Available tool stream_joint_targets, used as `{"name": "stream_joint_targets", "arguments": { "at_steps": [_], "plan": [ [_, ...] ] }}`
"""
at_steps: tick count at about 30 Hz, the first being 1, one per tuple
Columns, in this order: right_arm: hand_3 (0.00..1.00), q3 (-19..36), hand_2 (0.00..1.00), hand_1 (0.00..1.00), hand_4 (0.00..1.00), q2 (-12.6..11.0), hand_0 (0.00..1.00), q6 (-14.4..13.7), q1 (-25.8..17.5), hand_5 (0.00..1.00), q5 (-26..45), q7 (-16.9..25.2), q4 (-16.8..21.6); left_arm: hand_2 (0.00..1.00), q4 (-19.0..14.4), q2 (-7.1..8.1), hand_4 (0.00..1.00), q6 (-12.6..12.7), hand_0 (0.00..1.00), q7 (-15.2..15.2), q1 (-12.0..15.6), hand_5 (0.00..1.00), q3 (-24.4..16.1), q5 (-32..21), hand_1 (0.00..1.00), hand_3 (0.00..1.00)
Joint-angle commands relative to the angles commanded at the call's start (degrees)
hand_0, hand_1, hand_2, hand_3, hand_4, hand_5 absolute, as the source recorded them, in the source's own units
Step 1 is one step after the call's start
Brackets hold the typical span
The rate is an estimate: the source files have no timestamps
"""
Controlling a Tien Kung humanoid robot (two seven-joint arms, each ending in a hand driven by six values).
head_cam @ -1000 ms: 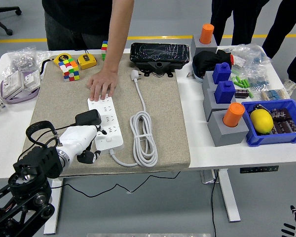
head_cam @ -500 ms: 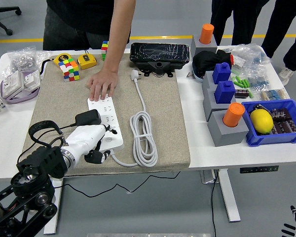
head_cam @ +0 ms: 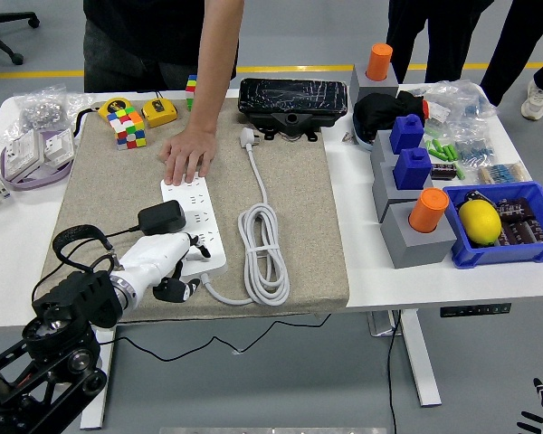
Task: Pick up the plug,place it near the board,insert it into the board,press the button
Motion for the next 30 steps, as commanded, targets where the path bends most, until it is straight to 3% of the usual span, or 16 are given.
{"name": "stream_joint_targets", "arguments": {
  "at_steps": [30],
  "plan": [
    [0.641, 0.15, 0.614, 0.631, 0.998, -0.15, 0.745, -0.11, 0.42, 0.998, 0.08, 0.08, 0.0, 0.137, 3.46, -0.45, 0.672, 0.32, 0.163, -0.57, -0.5, 0.002, -0.03, 0.44, 0.042, 0.727]
  ]
}}
